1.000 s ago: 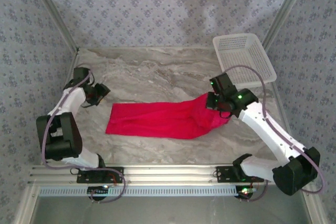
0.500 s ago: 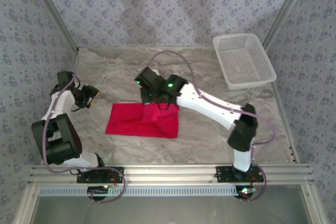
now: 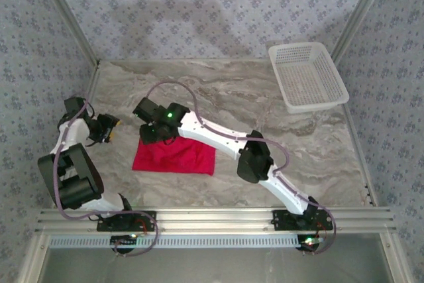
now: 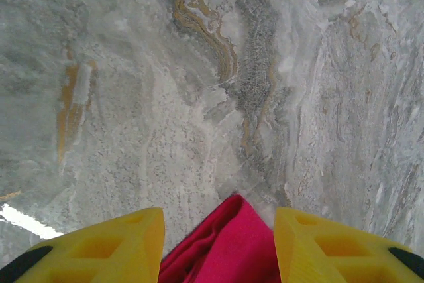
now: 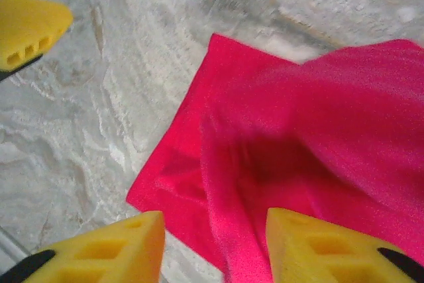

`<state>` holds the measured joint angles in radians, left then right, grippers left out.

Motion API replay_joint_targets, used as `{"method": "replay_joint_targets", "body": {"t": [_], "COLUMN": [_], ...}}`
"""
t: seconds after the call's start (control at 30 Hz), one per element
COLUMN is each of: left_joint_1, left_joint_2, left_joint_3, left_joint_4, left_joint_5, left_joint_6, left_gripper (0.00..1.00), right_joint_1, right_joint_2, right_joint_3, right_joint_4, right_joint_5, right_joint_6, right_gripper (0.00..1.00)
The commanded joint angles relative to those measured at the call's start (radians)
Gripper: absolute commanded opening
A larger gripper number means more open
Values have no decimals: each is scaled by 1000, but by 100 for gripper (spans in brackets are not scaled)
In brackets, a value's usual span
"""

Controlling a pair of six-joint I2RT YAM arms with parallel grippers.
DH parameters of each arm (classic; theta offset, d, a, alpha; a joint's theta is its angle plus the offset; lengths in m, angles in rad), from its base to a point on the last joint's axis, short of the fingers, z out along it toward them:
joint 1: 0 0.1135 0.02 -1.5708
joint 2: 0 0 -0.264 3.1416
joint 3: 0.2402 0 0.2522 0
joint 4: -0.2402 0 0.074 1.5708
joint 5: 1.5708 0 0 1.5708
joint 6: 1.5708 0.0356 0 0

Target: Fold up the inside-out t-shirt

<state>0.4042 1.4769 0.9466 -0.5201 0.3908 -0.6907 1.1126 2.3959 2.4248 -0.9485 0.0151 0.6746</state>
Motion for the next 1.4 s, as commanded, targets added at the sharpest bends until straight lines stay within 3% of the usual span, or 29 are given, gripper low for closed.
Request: {"method": "replay_joint_targets", "body": {"t": [0.0,0.13,0.2,0.27,0.33,0.4,0.53,0.73,0.97,1.07,1.2,1.37], "left_joint_1": [4,-24,-66,-128,-171,-192,-229,-329,-485,-482,-498,-631], "left_joint_2": [-45,-79,-97,-98,-74,-34,46,121,279,234,95,20], "left_joint_3": [-7,-31,-54,-83,-105,-133,-168,-209,-125,-61,40,158], "left_joint_4": [4,12,32,71,99,148,235,375,538,449,247,112], "left_joint_5": [23,33,38,44,52,75,86,45,33,0,-70,-9], "left_joint_6": [1,-3,-15,-19,-22,-45,-83,-174,-256,-185,26,188], "left_gripper": [47,47,47,47,47,47,46,44,42,42,44,47], "right_joint_1": [30,30,-2,-56,-97,-133,-165,-223,-406,-477,-502,-527], "right_joint_2": [-115,-371,-487,-572,-606,-595,-505,-447,-543,-570,-613,-750], "right_joint_3": [16,-345,-591,-817,-967,-1057,-1084,-1191,-1320,-1327,-1262,-1271], "right_joint_4": [-85,16,134,287,421,496,516,498,380,420,403,330], "right_joint_5": [10,99,95,54,25,-9,-25,1,119,90,-13,-64], "right_joint_6": [-9,-11,37,93,129,168,205,310,246,127,-35,0], "right_gripper": [55,56,47,31,20,17,1,0,0,0,3,9]}}
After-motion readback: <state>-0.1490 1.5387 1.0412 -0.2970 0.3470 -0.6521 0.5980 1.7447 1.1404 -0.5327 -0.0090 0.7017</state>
